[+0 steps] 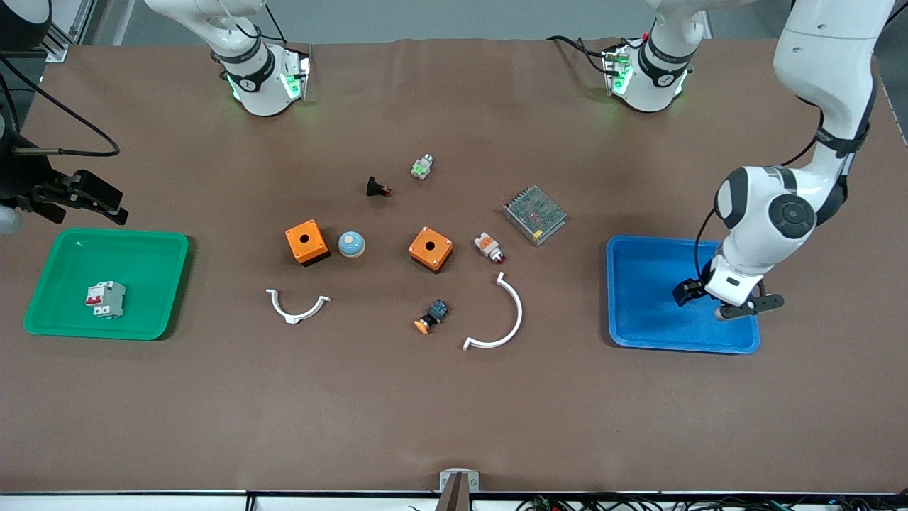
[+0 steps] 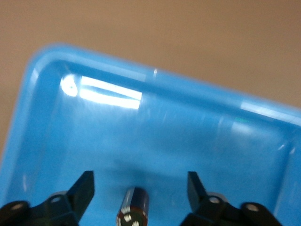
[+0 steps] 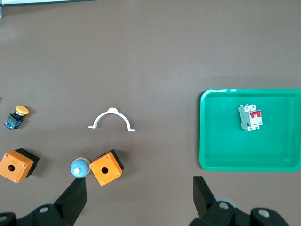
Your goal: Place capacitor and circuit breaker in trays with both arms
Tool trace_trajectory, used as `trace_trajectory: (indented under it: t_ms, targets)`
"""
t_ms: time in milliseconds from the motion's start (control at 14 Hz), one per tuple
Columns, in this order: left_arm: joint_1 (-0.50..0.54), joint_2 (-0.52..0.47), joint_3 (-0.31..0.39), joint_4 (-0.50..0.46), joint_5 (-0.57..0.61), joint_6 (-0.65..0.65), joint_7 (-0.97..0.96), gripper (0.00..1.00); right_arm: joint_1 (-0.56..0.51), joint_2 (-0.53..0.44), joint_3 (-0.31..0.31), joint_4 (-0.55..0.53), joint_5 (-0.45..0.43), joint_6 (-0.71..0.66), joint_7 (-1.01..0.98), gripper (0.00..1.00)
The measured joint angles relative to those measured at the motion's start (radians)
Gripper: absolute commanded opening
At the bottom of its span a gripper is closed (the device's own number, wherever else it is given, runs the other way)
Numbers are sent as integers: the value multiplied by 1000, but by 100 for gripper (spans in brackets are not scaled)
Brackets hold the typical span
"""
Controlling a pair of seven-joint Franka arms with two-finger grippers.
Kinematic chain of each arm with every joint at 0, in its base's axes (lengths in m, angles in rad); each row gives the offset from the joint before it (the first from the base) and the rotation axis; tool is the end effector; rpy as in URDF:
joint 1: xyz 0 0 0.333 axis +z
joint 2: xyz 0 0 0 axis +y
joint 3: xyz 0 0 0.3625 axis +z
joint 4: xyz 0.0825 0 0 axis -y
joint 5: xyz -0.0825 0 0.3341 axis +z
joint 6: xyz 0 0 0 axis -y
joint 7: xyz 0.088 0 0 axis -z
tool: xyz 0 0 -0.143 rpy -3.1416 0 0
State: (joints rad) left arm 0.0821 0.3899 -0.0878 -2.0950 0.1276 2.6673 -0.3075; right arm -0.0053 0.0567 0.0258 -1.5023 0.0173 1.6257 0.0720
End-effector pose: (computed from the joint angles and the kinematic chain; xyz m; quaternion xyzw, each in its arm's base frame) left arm 0.5958 -0.0023 0.2988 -0.9904 -0.1010 -0.0941 0.0033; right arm 0.5332 0.0128 0.6399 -0.9991 0.0260 -0.0329 0.0109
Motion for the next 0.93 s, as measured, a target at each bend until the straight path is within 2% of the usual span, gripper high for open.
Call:
trace_trajectory:
  t_ms: [286, 429, 643, 929]
  targets:
    - [26, -112, 1, 124, 0, -129, 9, 100, 0, 0, -1, 1, 0, 12, 1, 100]
    - [55, -178, 2, 185, 0, -225, 81, 100, 0, 0, 0, 2, 0, 14, 1, 100]
    - [75, -243, 1, 308, 0, -468, 139, 100, 0, 0, 0, 3, 0, 15, 1, 100]
    - [72, -261, -41, 536, -24, -844, 147, 100, 0, 0, -1, 8, 0, 16, 2, 100]
